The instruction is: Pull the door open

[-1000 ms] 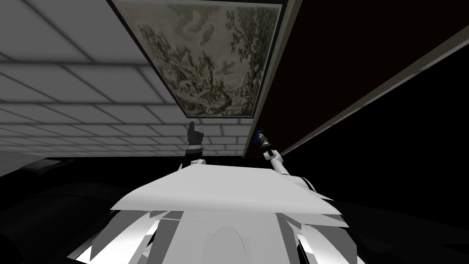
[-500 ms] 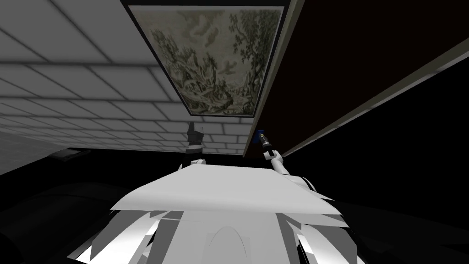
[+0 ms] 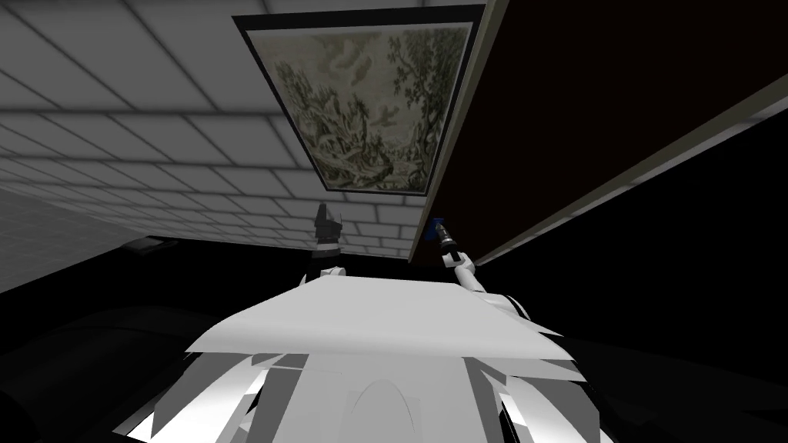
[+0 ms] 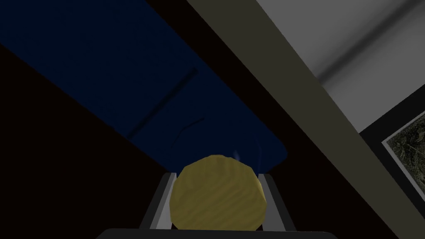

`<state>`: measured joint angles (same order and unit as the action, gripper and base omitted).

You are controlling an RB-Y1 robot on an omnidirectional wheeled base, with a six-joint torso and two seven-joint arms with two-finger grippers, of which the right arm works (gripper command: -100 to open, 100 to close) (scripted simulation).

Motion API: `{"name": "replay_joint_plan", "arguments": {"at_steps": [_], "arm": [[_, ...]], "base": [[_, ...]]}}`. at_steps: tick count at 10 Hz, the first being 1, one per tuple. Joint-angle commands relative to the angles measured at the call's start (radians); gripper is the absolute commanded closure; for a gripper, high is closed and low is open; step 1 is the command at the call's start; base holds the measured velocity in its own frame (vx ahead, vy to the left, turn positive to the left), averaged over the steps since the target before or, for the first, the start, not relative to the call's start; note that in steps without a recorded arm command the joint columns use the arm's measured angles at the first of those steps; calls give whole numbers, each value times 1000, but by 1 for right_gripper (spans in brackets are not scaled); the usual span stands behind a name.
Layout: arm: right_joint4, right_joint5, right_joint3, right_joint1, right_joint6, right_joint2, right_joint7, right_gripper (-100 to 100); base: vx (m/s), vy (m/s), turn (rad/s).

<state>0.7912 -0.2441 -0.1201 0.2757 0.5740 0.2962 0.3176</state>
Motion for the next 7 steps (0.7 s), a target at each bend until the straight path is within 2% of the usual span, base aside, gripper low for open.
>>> {"name": "replay_joint_plan", "arguments": {"at_steps": [1,3,4,5,6,7], "arm": [[14,16,-4,-6,-8,8,-30,100],[13,77,3,-4,-13,9,-96,100],[13,77,3,-4,-13,9,-113,100],[12,108,7,-4,-15,10,-146,100],[12,108,7,-4,-15,10,-154,100],[11,139,10,-3,-18,11,-194,100]], "base": [[-42,-37,54],[-59,-44,127],[-50,-56,82],[-48,-54,112],[-48,-47,64],[-54,-31,106]]}}
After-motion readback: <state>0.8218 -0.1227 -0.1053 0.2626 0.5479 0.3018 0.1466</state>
